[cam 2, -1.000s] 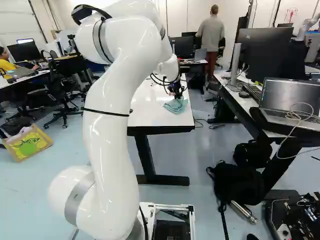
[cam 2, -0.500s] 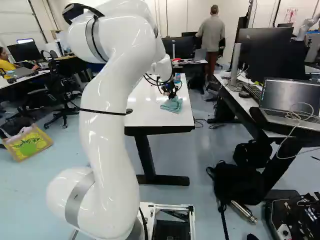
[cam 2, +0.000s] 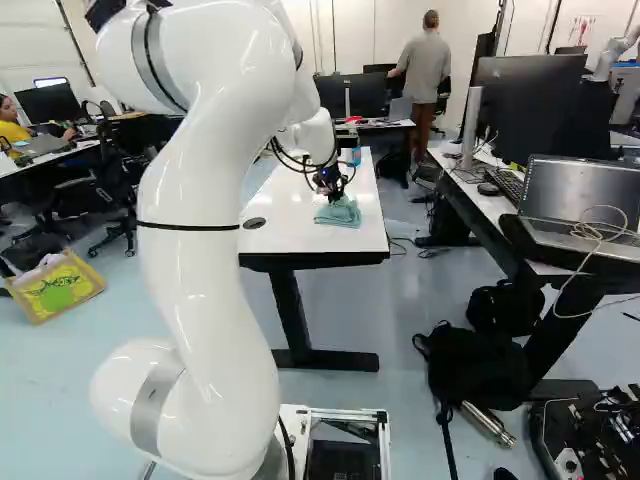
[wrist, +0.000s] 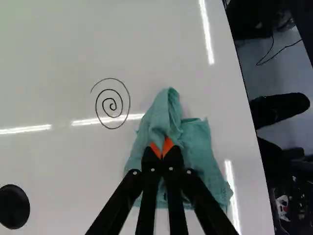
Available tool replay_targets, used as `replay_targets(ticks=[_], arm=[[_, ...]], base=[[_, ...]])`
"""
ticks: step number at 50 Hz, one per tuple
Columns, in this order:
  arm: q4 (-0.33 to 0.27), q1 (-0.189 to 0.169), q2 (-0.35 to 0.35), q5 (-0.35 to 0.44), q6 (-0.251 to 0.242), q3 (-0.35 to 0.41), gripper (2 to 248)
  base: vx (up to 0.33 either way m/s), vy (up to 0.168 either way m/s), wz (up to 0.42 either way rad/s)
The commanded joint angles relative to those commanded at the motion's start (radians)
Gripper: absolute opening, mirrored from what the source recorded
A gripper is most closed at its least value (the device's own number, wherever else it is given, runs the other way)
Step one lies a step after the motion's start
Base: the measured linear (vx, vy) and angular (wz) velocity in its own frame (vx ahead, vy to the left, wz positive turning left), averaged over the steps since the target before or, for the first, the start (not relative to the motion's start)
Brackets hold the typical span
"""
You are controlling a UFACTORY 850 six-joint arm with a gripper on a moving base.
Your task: Clean the table with the green towel
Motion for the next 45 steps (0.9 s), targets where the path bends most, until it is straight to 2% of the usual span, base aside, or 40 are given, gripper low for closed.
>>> replay_targets(ticks=[21,45], arm=[[0.0,-0.013,0.14,0.0,0.0,0.123,24],[0.0,-0.071,0.226,0.0,0.0,0.22,24]], base=[[0.0,0.0,0.0],[0.0,0.0,0.0]])
